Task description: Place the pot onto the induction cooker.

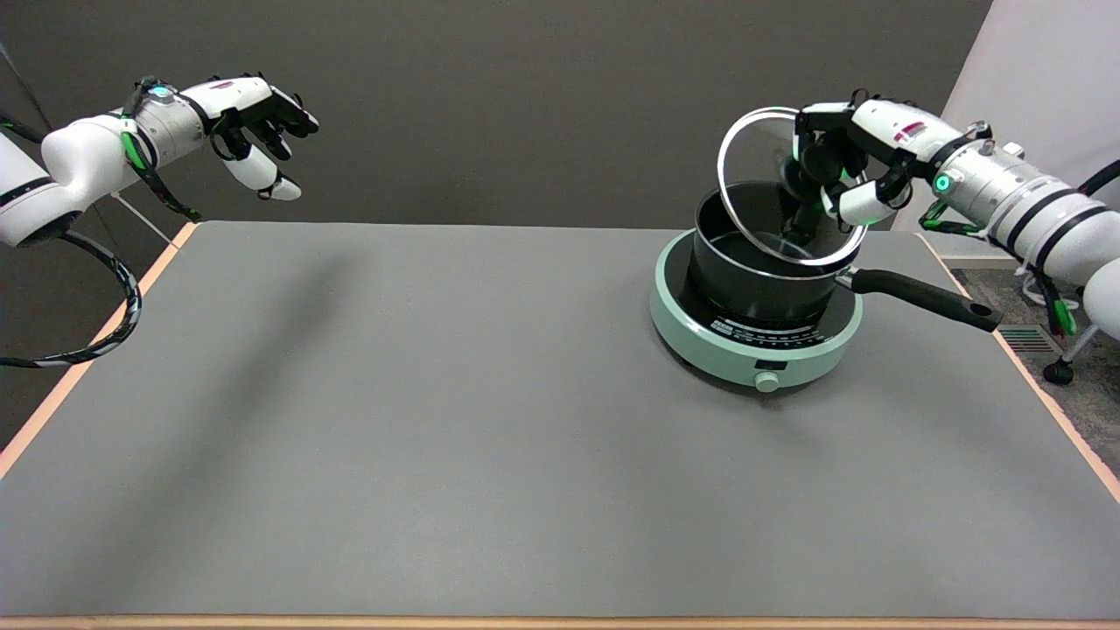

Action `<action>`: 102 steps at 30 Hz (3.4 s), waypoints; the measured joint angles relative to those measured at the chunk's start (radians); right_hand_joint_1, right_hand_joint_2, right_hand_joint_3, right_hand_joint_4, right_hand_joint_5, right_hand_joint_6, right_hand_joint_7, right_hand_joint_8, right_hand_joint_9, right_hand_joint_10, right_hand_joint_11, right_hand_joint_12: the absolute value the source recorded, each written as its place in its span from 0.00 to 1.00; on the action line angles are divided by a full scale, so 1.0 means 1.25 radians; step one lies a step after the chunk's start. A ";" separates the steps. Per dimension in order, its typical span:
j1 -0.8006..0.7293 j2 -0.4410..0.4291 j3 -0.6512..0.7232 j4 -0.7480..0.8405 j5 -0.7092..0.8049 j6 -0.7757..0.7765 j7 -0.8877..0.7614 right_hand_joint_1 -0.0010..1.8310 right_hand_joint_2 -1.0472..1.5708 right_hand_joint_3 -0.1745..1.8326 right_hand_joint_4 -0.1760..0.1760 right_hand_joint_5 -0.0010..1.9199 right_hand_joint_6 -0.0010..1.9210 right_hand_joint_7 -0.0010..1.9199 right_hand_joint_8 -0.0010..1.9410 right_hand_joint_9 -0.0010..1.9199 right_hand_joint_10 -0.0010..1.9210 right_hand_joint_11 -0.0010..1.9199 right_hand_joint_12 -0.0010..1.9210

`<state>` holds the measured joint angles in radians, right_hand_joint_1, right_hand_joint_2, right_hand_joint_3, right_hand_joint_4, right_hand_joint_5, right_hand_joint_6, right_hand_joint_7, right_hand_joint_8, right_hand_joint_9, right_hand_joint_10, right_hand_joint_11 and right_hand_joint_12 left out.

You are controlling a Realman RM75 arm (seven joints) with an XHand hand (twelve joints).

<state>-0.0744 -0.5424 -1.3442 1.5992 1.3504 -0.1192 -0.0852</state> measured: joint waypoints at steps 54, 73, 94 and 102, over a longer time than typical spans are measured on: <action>-0.101 0.147 0.050 0.038 0.009 -0.050 0.067 0.72 0.71 0.60 1.00 0.21 0.93 0.38 0.94 0.41 1.00 0.27 1.00; -0.100 0.176 0.055 0.017 0.006 -0.050 0.105 0.72 0.71 0.60 1.00 0.21 0.93 0.38 0.94 0.40 1.00 0.27 1.00; -0.099 0.180 0.084 0.022 -0.015 -0.020 0.110 0.73 0.71 0.61 1.00 0.22 0.93 0.38 0.94 0.42 1.00 0.27 1.00; -0.098 0.188 0.095 0.022 -0.020 -0.015 0.116 0.73 0.71 0.61 1.00 0.22 0.93 0.38 0.94 0.42 1.00 0.28 1.00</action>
<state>-0.1963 -0.3077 -1.2258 1.6270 1.3254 -0.1382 0.0593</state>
